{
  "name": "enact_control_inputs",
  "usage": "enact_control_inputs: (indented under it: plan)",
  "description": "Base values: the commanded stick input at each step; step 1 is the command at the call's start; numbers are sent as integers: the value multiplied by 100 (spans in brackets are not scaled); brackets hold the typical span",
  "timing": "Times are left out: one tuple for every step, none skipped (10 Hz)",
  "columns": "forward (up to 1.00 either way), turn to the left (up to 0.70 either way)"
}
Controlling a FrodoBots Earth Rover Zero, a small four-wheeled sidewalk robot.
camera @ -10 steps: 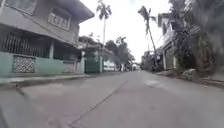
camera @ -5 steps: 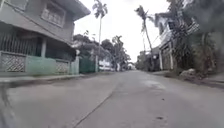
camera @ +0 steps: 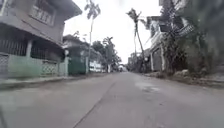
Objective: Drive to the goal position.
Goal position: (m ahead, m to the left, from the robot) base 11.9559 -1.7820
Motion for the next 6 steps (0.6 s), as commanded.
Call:
enact_control_inputs:
  plan:
    - [70, -35]
    - [70, -35]
    - [70, -35]
    - [70, -35]
    - [70, -35]
    - [70, -35]
